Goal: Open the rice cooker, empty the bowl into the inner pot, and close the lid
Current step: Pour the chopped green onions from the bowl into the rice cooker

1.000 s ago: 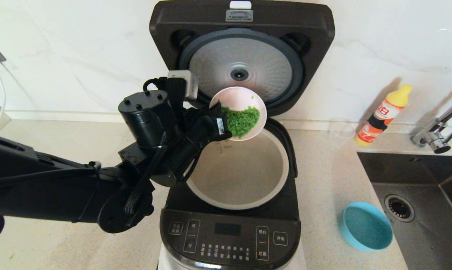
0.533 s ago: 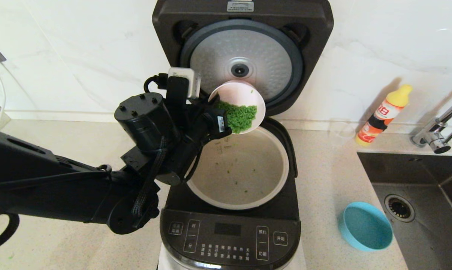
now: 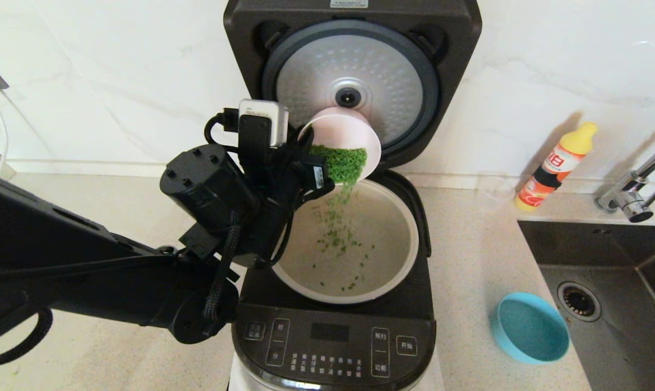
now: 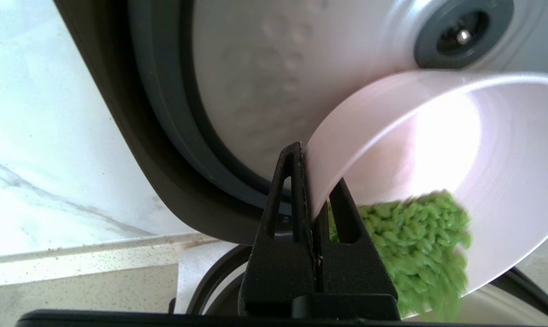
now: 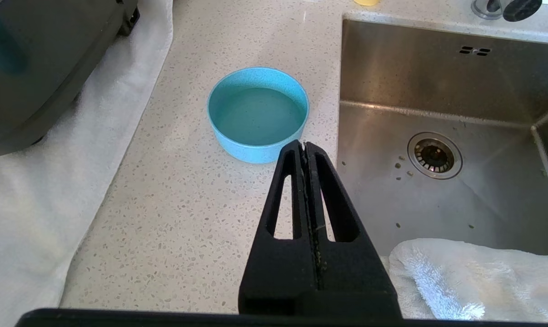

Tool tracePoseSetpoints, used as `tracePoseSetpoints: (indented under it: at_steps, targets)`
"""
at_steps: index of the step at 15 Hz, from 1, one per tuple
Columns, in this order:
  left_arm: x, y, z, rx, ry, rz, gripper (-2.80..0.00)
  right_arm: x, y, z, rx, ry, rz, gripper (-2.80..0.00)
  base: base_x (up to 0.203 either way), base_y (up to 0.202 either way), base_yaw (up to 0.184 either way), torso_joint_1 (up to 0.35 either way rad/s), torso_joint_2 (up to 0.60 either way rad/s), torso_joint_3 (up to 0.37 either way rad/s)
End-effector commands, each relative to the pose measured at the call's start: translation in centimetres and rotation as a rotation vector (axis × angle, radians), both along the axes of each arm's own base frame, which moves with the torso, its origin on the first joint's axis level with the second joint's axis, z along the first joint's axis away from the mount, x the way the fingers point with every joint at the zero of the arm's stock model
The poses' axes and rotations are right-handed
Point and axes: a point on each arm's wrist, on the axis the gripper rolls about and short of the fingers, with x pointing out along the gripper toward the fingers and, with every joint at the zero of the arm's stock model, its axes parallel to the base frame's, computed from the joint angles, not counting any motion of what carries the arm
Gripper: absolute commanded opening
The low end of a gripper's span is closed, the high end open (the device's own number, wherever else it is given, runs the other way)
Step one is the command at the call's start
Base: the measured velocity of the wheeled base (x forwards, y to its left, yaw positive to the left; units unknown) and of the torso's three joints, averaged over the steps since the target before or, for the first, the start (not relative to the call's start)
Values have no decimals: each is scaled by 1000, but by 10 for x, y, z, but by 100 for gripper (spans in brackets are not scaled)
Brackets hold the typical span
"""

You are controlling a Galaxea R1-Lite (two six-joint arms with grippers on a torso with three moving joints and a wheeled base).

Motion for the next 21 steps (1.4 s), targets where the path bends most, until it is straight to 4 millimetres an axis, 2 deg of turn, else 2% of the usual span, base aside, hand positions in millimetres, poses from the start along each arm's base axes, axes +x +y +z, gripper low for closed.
tracePoseSetpoints:
  at_steps: [1, 6, 10, 14, 17, 21]
  targets:
    - [3, -3, -5, 8, 2, 5, -280, 0, 0, 0, 0, 0, 1, -280, 0, 0, 0, 0, 0, 0]
    - [0, -1, 1, 39, -66, 32, -280, 0, 0, 0, 0, 0, 1, -280, 0, 0, 0, 0, 0, 0]
    - [-5, 3, -9, 79, -54, 41, -280, 0, 0, 0, 0, 1, 1, -280, 0, 0, 0, 0, 0, 0]
    - [-7, 4, -9, 92, -55, 44, -280, 0, 0, 0, 0, 1, 1, -280, 0, 0, 0, 0, 0, 0]
    - [-11, 6, -23, 133, -11, 36, -280, 0, 0, 0, 0, 0, 1, -280, 0, 0, 0, 0, 0, 0]
    - [-11, 7, -20, 133, -18, 40, -280, 0, 0, 0, 0, 1, 1, -280, 0, 0, 0, 0, 0, 0]
